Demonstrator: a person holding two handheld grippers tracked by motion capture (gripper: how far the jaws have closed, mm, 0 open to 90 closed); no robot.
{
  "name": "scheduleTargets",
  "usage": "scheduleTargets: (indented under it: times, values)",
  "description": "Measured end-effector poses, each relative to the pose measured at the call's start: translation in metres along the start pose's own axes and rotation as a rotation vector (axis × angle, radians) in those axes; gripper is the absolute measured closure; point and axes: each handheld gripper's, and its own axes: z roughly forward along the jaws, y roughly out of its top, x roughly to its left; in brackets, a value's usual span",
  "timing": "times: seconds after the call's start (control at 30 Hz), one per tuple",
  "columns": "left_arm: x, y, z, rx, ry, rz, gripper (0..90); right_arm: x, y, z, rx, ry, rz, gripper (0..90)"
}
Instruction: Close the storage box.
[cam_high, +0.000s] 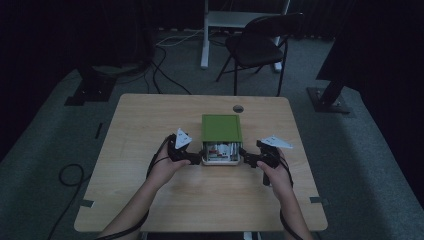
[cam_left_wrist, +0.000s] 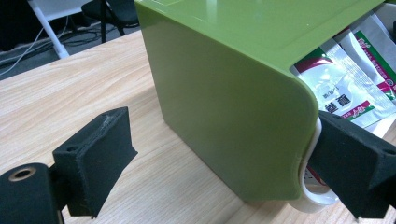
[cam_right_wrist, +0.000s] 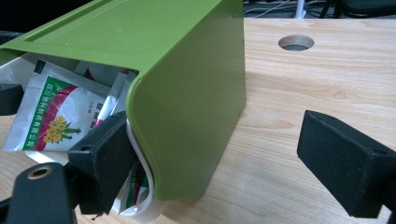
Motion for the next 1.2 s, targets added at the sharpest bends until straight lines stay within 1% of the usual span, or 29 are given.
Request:
scheduleTargets:
  times: [0.1,0.23,0.4,0.57,0.63,0.7,0.77,0.83,0.9,0.93,0.97,1.0,1.1,1.13,1.2]
  values:
    - [0.001,-0.001,0.001,-0.003,0.001,-0.017,9.7,0.000,0.001,0.001,0.003,-0.007,0.003,12.6]
    - [0.001,0.001,0.002,-0.002,0.010,-0.014,9.7,0.001,0.001,0.002,-0.001,-0.022,0.013,12.6]
    - [0.002,0.001,0.004,0.003,0.010,-0.018,9.7,0.001,0.001,0.003,-0.006,-0.028,0.015,12.4]
    - [0.001,0.002,0.004,-0.002,0.020,-0.008,9.8,0.001,0.000,0.003,-0.016,-0.027,0.022,12.6]
    - [0.000,0.003,0.005,-0.008,0.026,-0.018,9.8,0.002,-0.001,0.003,-0.019,-0.030,0.022,12.6]
    - [-0.001,0.003,0.005,-0.008,0.026,-0.017,9.8,0.002,-0.001,0.002,-0.022,-0.030,0.026,12.6]
    - [-0.002,0.004,0.004,-0.012,0.017,-0.019,9.9,0.002,-0.001,0.002,-0.025,-0.031,0.026,13.2]
    - [-0.003,0.004,0.002,-0.007,0.015,-0.014,9.8,0.003,-0.001,0.001,-0.030,-0.029,0.026,13.4]
    - [-0.003,0.003,0.002,-0.010,0.011,-0.019,9.8,0.003,-0.001,0.000,-0.032,-0.029,0.029,13.4]
    - [-0.004,0.003,0.001,-0.013,0.000,-0.035,9.8,0.003,-0.001,0.000,-0.032,-0.029,0.031,13.3]
    - [-0.004,0.002,0.000,-0.005,-0.008,-0.041,9.8,0.003,0.000,-0.002,-0.031,-0.028,0.035,13.3]
    - [-0.004,0.001,0.000,-0.001,-0.017,-0.050,9.8,0.003,0.000,-0.002,-0.035,-0.022,0.032,13.3]
    - [-0.006,-0.003,-0.003,-0.011,-0.021,-0.063,9.8,0.004,-0.001,-0.005,-0.037,-0.008,0.012,13.3]
    - [-0.006,-0.004,-0.004,0.001,-0.018,-0.064,10.0,0.004,-0.002,-0.006,-0.037,-0.001,0.000,13.2]
    - [-0.007,-0.005,-0.006,0.007,-0.026,-0.068,10.1,0.004,-0.002,-0.007,-0.034,0.001,-0.005,13.3]
